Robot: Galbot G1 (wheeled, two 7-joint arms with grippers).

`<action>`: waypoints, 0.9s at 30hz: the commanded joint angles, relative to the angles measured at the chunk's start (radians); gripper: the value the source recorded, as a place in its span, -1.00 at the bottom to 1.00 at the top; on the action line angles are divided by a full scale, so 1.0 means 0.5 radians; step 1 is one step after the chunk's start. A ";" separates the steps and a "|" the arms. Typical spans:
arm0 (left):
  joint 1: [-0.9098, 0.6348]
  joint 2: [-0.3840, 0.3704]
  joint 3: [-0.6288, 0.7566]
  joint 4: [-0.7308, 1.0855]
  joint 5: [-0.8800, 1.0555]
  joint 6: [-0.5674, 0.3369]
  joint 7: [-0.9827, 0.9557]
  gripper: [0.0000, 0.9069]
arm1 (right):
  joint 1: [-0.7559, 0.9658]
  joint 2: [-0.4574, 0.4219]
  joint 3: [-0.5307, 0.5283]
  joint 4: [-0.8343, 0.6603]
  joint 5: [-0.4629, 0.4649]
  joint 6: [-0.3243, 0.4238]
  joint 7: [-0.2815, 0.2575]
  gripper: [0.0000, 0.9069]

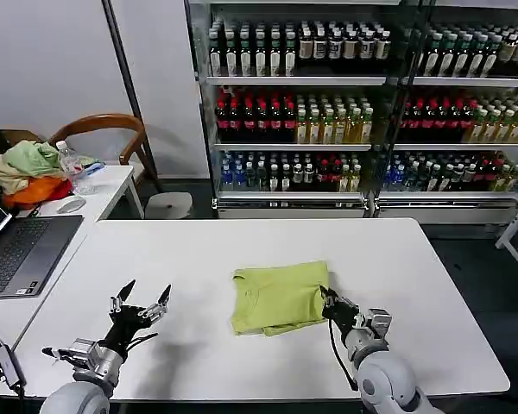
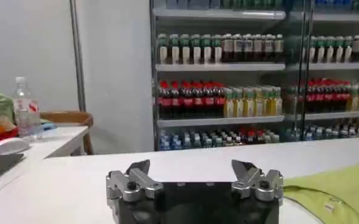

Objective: Fold and organize the clothes.

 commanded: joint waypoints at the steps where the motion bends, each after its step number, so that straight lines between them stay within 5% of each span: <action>1: -0.001 0.010 0.001 -0.024 -0.002 -0.001 0.001 1.00 | -0.042 -0.035 0.027 0.077 -0.078 -0.049 0.006 1.00; 11: -0.017 0.016 0.012 -0.046 -0.007 0.000 0.003 1.00 | -0.039 -0.167 0.158 0.182 -0.309 -0.037 -0.111 1.00; 20: -0.015 0.021 0.001 -0.059 -0.005 -0.033 0.005 1.00 | 0.181 -0.108 0.096 0.203 -0.559 -0.007 -0.163 1.00; 27: -0.050 0.030 -0.025 -0.062 0.041 -0.116 0.031 1.00 | 0.374 -0.110 0.118 0.078 -0.917 0.062 -0.238 1.00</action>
